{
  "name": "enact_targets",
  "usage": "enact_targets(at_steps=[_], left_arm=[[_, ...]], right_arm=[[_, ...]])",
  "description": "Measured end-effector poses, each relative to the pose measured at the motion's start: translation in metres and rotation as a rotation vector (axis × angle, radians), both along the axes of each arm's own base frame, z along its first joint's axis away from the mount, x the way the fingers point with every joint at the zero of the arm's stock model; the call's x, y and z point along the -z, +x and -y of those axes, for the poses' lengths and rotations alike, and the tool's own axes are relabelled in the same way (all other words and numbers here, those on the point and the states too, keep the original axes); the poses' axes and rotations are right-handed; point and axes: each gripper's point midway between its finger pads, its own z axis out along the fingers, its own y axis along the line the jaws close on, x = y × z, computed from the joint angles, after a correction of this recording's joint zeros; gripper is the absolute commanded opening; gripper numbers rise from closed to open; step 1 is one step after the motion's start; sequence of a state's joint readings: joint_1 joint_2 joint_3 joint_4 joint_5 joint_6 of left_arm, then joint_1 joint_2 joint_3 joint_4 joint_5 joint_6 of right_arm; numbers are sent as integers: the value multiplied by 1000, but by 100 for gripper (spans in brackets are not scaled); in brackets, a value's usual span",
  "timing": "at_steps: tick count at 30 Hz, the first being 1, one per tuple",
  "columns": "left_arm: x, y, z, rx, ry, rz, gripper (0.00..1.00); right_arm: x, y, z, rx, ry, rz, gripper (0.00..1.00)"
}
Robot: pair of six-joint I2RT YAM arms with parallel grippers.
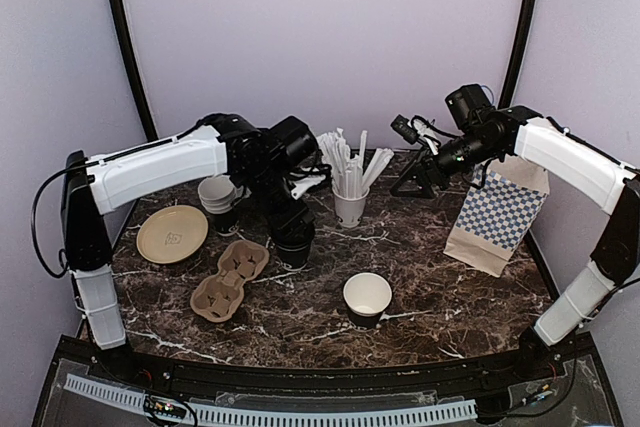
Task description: Pack the takeout coffee
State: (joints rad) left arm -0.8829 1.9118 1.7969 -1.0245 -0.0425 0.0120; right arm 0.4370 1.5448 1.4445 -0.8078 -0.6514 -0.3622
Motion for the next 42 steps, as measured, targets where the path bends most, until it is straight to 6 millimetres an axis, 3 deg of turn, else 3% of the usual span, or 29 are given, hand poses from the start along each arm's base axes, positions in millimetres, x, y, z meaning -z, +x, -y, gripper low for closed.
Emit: enact_targets(at_steps=[5,9,14,19,28,42], left_arm=[[-49,-6,-33,-92,-44,82,67],[-75,-9,-75,-219,-70,124,66],[-67,-6,-149,-452,-34,116,66],[-41,-9,-191,-575,29,79,65],[-8,7,-211,-650,33,67,64],[17,31,-198,-648,-39,62,66]], right_arm=[[2,-1,0,-1,-2,-3,78],[1,-1,0,-4,1,-3,78],[1,-2,-1,-7,4,-4,78],[0,-2,-1,-10,8,-6,78],[0,-3,-1,-12,11,-8,78],[0,-3,-1,-12,10,-8,79]])
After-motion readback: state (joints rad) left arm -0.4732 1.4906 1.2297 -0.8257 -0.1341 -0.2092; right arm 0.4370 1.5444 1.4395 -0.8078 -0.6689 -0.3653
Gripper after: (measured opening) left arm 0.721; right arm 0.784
